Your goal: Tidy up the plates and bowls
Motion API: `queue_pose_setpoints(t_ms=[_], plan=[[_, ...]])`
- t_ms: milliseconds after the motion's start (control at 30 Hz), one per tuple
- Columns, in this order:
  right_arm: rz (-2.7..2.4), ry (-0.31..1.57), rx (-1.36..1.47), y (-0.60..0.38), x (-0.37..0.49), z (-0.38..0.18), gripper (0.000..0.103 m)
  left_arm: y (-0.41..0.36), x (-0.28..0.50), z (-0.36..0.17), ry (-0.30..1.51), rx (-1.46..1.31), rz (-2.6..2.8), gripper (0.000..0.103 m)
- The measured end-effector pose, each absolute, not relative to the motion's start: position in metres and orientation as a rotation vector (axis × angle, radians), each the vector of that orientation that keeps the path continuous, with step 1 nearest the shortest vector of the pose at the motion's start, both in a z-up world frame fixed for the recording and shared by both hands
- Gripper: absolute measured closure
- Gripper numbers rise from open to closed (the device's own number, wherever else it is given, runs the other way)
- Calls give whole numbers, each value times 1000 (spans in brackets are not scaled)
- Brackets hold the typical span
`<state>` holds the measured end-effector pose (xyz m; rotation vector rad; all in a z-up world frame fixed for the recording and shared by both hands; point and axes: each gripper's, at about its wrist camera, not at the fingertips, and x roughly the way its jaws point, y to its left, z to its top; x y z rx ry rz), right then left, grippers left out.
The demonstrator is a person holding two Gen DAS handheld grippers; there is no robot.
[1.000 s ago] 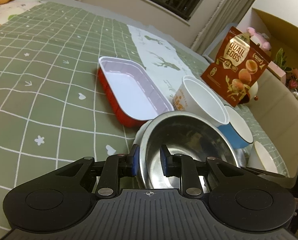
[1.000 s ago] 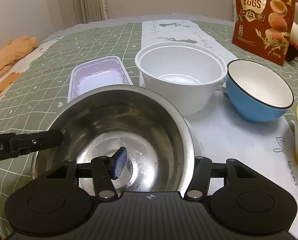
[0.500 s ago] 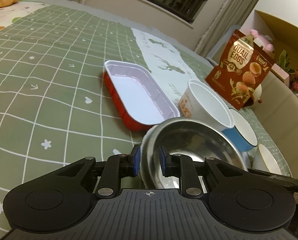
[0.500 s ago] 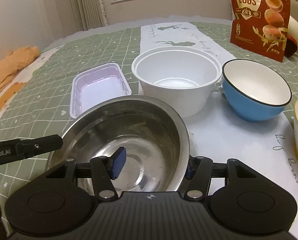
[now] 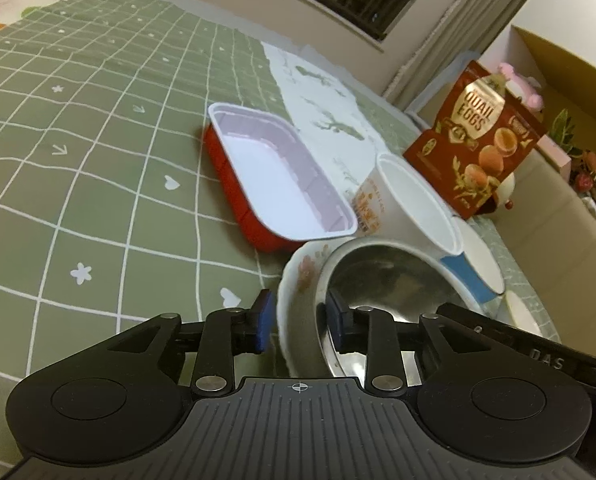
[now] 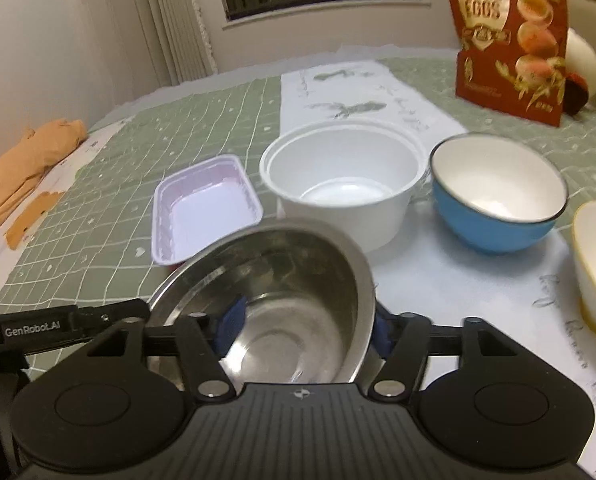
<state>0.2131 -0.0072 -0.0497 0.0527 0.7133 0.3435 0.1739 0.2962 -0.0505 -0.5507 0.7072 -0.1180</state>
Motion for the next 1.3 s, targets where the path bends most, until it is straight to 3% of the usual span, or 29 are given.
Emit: queue_pose_setpoints(t_ms=[133, 600, 867, 1033, 1300], plan=[[292, 667, -16, -8, 211, -47, 34, 297, 168, -42, 679, -529, -102, 72], [333, 870, 80, -7, 233, -90, 34, 312, 171, -53, 689, -659, -200, 71], [329, 844, 72, -6, 228, -87, 34, 269, 165, -39, 668, -298, -90, 69], [349, 845, 74, -9, 230, -86, 34, 279, 175, -54, 708, -380, -124, 60], [383, 883, 92, -9, 232, -93, 34, 287, 200, -79, 804, -580, -192, 65]])
